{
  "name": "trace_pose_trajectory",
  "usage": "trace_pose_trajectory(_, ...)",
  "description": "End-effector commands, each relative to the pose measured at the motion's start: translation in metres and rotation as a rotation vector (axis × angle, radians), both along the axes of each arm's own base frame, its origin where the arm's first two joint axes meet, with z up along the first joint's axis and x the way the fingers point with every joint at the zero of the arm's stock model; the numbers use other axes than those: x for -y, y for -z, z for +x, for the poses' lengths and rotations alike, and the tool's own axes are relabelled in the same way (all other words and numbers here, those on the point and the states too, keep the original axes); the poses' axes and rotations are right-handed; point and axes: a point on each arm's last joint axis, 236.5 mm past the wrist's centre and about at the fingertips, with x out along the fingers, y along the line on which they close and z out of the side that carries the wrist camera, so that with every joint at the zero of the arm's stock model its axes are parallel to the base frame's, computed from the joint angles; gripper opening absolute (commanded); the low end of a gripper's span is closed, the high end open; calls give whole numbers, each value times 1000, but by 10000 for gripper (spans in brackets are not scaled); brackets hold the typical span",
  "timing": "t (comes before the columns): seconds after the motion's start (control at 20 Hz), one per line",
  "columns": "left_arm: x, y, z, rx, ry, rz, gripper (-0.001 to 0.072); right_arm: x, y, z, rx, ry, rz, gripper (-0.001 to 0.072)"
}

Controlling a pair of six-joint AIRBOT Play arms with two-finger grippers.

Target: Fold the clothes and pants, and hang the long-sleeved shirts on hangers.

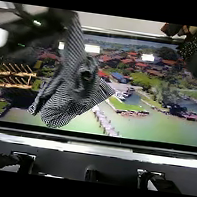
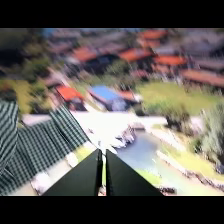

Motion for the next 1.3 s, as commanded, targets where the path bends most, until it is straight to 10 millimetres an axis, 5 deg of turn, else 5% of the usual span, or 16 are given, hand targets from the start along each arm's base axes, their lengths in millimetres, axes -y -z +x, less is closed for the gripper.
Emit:
trace_pose_trajectory(0.0, 17, 117, 46, -202, 11, 61, 20, 1, 97, 13, -209, 53, 38, 76)
trace_pose_trajectory(0.1, 8, 165, 52, -314, 43, 97, 21, -37, 154, 12, -320, 32, 245, 164)
trace_pose_trajectory(0.2, -16, 188, 56, -383, 45, 109, 48, -84, 199, 4, -417, -2, 483, 225)
trace_pose_trajectory(0.25, -32, 191, 59, -400, 32, 108, 185, -105, 224, -4, -460, -17, 533, 295)
trace_pose_trajectory(0.35, -70, 193, 61, -439, 12, 104, 576, -148, 271, -27, -549, -48, 534, 424)
trace_pose_trajectory(0.4, -92, 194, 58, -465, 8, 105, 617, -171, 291, -39, -599, -59, 528, 492)
trace_pose_trajectory(0.65, -219, 211, 21, -573, -128, 242, 616, -274, 360, -74, -755, -45, 610, 502)
trace_pose_trajectory(0.75, -263, 224, -10, -633, -224, 211, 616, -298, 375, -77, -772, -28, 667, 502)
trace_pose_trajectory(0.9, -299, 248, -54, -720, -315, 159, 616, -333, 378, -73, -764, -84, 732, 523)
trace_pose_trajectory(1.05, -309, 269, -81, -770, -339, 143, 616, -361, 369, -56, -739, -142, 795, 523)
trace_pose_trajectory(1.25, -306, 285, -90, -803, -330, 139, 616, -376, 382, -40, -750, -127, 805, 520)
